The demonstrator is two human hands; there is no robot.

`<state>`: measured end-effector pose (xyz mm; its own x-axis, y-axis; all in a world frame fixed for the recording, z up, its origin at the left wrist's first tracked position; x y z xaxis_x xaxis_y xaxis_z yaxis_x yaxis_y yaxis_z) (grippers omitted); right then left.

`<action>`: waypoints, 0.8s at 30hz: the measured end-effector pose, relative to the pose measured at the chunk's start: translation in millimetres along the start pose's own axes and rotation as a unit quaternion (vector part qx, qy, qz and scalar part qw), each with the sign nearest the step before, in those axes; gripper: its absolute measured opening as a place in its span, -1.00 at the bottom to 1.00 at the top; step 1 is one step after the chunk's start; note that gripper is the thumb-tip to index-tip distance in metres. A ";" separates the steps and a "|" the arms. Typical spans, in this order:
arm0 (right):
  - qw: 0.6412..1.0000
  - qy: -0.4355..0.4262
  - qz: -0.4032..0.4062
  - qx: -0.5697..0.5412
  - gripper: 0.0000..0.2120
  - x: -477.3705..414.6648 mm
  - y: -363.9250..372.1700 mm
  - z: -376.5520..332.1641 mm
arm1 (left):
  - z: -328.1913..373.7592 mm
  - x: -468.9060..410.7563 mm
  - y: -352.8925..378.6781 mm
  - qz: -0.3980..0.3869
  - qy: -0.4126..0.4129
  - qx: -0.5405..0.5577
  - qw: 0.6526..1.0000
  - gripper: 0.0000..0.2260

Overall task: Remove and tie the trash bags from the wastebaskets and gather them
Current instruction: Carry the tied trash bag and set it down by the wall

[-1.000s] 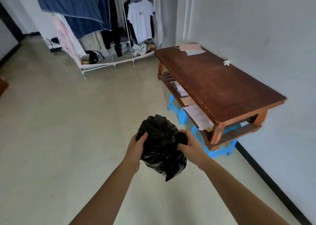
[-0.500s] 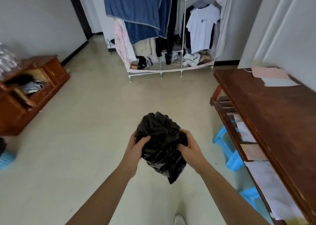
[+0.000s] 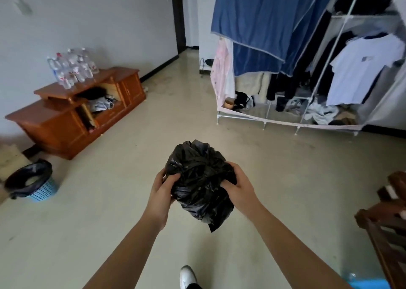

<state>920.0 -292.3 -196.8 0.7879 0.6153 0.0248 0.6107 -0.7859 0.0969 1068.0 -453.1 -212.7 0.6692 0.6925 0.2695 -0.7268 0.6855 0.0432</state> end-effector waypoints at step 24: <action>0.998 -0.030 -0.038 -0.047 -0.68 -749.3 66.7 -18.9 | 213.5 -701.7 62.1 0.030 0.011 -0.037 0.999 -0.71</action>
<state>368.8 -804.7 -190.1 0.7452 0.6653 -0.0448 0.6603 -0.7269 0.1886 520.3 -944.3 -193.8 0.6291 0.7366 0.2483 -0.7524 0.6572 -0.0433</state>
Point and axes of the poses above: each hand's wrist, its own x-axis away from the middle knuckle, its own y-axis out of the palm, z = x × y, the point moved 10 cm from there along -x, towards the middle knuckle, and after that the axes turned 11 degrees about -x, right-handed, at the moved point
